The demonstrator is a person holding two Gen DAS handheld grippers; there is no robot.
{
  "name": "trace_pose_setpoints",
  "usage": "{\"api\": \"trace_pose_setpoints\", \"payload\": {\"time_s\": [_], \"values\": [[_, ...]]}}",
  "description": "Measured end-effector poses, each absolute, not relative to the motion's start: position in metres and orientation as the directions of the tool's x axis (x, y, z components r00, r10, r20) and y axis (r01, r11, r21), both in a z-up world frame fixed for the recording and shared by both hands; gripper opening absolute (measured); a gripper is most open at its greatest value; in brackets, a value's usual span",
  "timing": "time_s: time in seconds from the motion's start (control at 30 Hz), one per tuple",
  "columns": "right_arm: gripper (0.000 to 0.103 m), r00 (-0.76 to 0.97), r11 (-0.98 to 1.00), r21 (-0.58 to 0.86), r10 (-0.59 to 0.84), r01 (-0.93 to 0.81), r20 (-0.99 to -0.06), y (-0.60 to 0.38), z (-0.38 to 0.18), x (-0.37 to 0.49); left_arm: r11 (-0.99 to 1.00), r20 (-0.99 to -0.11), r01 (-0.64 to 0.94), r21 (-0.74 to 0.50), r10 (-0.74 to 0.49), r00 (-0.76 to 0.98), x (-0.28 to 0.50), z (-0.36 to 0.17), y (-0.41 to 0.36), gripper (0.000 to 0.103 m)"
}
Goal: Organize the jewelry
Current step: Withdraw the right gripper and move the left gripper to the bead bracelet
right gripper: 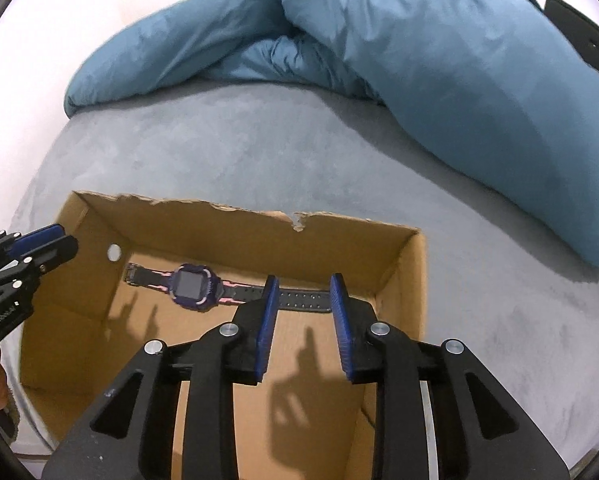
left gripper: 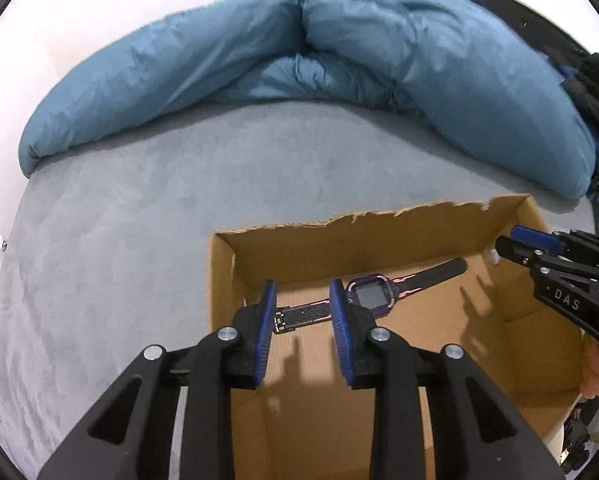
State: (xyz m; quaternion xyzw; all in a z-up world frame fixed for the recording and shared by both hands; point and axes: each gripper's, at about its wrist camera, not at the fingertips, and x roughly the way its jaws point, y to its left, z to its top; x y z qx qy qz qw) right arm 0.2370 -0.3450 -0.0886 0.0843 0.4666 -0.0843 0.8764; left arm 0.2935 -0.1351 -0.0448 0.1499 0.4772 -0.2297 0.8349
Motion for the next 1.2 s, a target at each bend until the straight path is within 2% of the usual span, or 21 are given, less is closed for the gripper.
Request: {"api": "trace_pose_setpoints", "payload": {"time_s": [0.13,0.27,0.47,0.7,0.83,1.2], "values": [[0.026,0.644,0.967,0.139,-0.030,0.211,-0.764,-0.348,-0.061,0.195,0.849,-0.823,0.528,0.006,-0.296,0.485,0.264,-0.018,-0.109,0.029],[0.027,0.724,0.974,0.152,-0.016,0.167,-0.689,-0.339,-0.042,0.141,0.851,-0.761,0.525,-0.013,-0.349,0.548,0.224,0.005,-0.072,0.029],[0.027,0.775,0.981,0.159,0.013,0.113,-0.632,-0.315,-0.045,0.067,0.851,-0.709,0.521,-0.066,-0.408,0.576,0.164,0.010,-0.017,0.029],[0.028,0.789,0.983,0.181,0.104,0.009,-0.605,-0.269,-0.068,0.014,0.856,-0.691,0.513,-0.068,-0.412,0.594,0.114,-0.013,0.016,0.029],[0.027,0.784,0.979,0.173,0.189,-0.106,-0.592,-0.230,-0.086,0.004,0.850,-0.713,0.520,-0.086,-0.417,0.564,0.097,-0.041,0.023,0.029],[0.018,0.679,0.959,0.167,0.281,-0.231,-0.678,-0.169,-0.153,0.045,0.835,-0.768,0.548,-0.043,-0.378,0.516,0.095,-0.109,0.012,0.029]]}}
